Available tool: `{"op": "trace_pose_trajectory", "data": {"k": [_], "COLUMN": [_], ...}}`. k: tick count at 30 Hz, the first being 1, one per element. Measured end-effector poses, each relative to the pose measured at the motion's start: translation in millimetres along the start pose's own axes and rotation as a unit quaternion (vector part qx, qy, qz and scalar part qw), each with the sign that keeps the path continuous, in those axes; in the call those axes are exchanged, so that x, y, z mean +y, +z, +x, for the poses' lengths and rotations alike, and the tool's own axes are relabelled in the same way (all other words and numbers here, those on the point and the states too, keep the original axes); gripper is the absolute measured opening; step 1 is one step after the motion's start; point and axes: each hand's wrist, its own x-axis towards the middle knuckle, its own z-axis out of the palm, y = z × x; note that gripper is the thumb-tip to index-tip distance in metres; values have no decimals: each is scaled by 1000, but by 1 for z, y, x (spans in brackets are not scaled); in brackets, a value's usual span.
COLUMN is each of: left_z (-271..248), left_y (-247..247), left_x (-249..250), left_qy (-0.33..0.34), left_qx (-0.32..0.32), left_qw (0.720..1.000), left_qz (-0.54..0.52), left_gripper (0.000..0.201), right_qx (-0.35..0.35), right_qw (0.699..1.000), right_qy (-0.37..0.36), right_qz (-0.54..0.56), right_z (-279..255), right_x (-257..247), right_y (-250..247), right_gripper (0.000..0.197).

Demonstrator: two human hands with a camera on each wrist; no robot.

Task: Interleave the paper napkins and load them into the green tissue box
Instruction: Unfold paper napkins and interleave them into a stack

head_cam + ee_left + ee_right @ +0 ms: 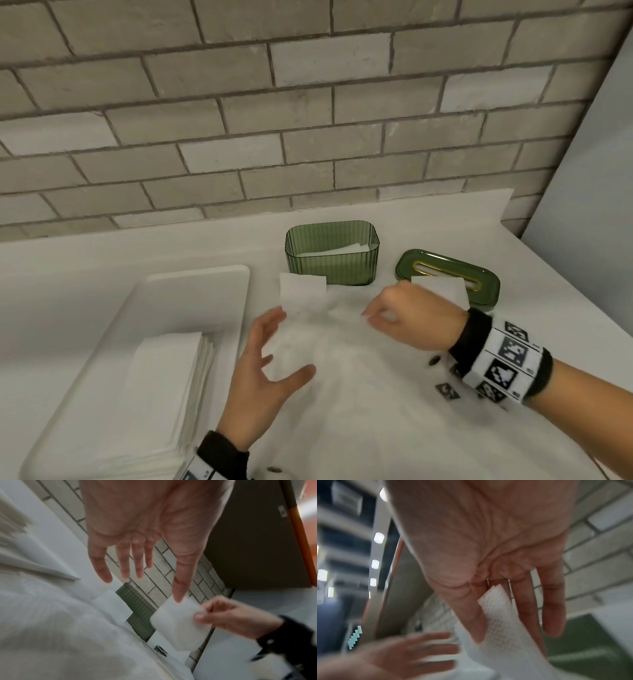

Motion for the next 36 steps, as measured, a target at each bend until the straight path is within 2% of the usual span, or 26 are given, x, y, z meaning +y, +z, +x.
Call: {"op": "trace_pose_trajectory", "data": {"k": [1,2,3,4,6,8,10,13,15,18,20,24,26,28,30,32,34,36], "left_z": [1,2,4,5,3,2,0,-2,-3,-3,-6,-8,-11,-14,-15,-11,-6,-1], "left_y": [3,7,12,15,18,19,17,13,13,16,15,11,12,16,20,22,25,30], "left_x": [1,2,2,3,6,4,6,11,13,10,7,-4,-8,-11,-12,-12,-8,0], "left_qy": [18,34,45,40,12,6,-21,-66,-75,-93,-116,-121,-110,-105,-106,-90,-55,2], "left_qx": [-9,-22,-37,-49,-63,-52,-33,-12,0,23,10,-121,-172,-199,-188,-148,-91,-31], "left_qw": [1000,999,998,998,997,997,995,988,985,978,973,975,975,972,975,981,984,982], "left_qz": [10,16,14,4,-37,-63,-97,-139,-155,-185,-197,-144,-91,-64,-57,-86,-142,-188], "left_gripper": [87,91,83,67,36,24,29,37,34,25,32,63,61,44,36,43,55,63], "right_qx": [-39,-83,-111,-116,-70,-19,-12,-81,-122,-137,-135,-135,-119,-95,-86,-98,-117,-106], "right_qw": [995,982,965,951,932,920,931,973,978,982,982,979,982,985,987,969,921,878], "right_qy": [-47,-82,-104,-114,-98,-49,6,109,126,112,124,151,148,142,103,32,-20,-47], "right_qz": [76,149,211,262,341,389,364,188,112,68,45,37,24,30,87,224,371,464], "right_z": [-7,-13,-16,-16,-9,-1,4,3,2,5,6,6,5,2,-3,-11,-20,-23], "right_x": [-17,-30,-37,-38,-27,-5,22,47,52,53,53,47,45,41,35,23,6,-5], "right_y": [-2,-2,0,2,8,13,18,29,40,52,51,44,42,37,25,3,-23,-39], "right_gripper": [25,22,21,20,23,25,31,53,69,82,79,68,61,54,42,20,7,9]}}
